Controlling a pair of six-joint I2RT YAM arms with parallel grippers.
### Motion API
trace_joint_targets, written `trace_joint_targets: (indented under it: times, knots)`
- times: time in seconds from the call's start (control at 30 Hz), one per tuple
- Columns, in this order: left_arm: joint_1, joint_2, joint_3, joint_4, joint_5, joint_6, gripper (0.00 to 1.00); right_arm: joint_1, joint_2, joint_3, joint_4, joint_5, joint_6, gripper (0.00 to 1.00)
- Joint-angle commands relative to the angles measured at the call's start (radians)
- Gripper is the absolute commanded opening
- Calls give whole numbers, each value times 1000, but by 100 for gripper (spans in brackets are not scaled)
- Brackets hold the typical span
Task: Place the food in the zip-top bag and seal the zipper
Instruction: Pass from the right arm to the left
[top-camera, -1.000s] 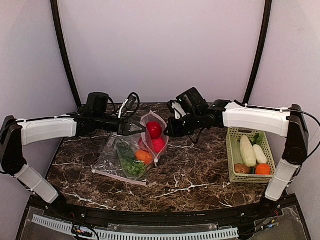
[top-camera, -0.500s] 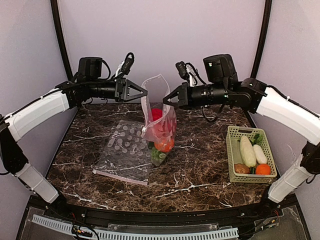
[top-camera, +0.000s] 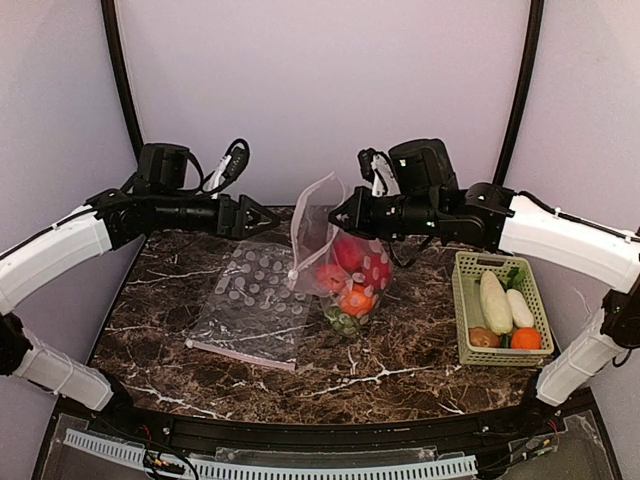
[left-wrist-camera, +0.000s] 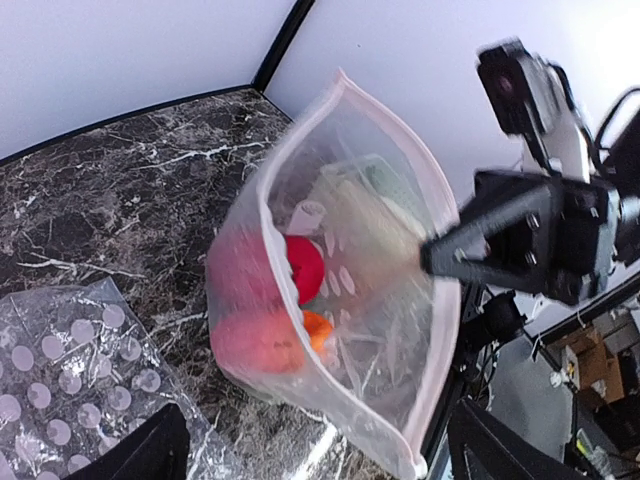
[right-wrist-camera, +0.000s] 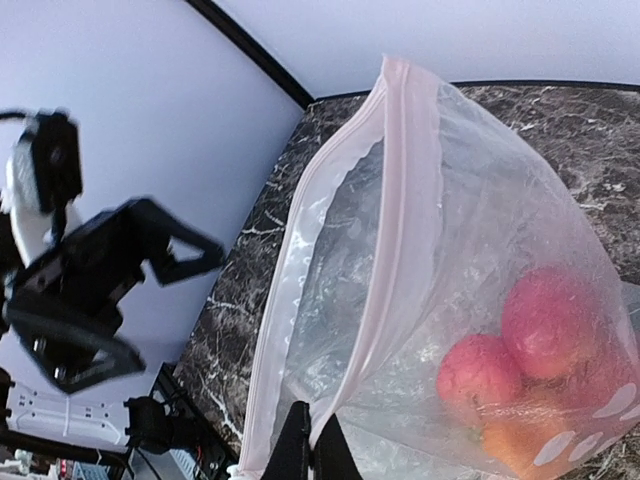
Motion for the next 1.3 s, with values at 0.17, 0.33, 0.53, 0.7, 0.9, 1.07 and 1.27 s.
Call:
trace_joint_targets:
  times: [0.17,0.33,0.53,0.7,0.9,1.07,1.27]
  knots:
    - [-188,-217,-269,62,-183,40,98,8,30,87,24,218,7,0]
    - [-231,-211,-319,150,-217,0,99,8,48,107,14,215,-2,0]
    - [-234,-142,-287,164,-280,-12,94,9,44,101,7,221,3,0]
    - [-235,-114,-256,192,-265,-21,74,8,46,95,4,224,6,0]
    - [-234,-105,-231,224,-248,-21,67,8,53,93,-8,231,-1,0]
    - [-233,-74,-207,224,-233,-22,61,9,55,93,-14,230,0,0]
    - [-234,-47,-191,232,-230,-21,30,8,50,89,-27,236,-7,0]
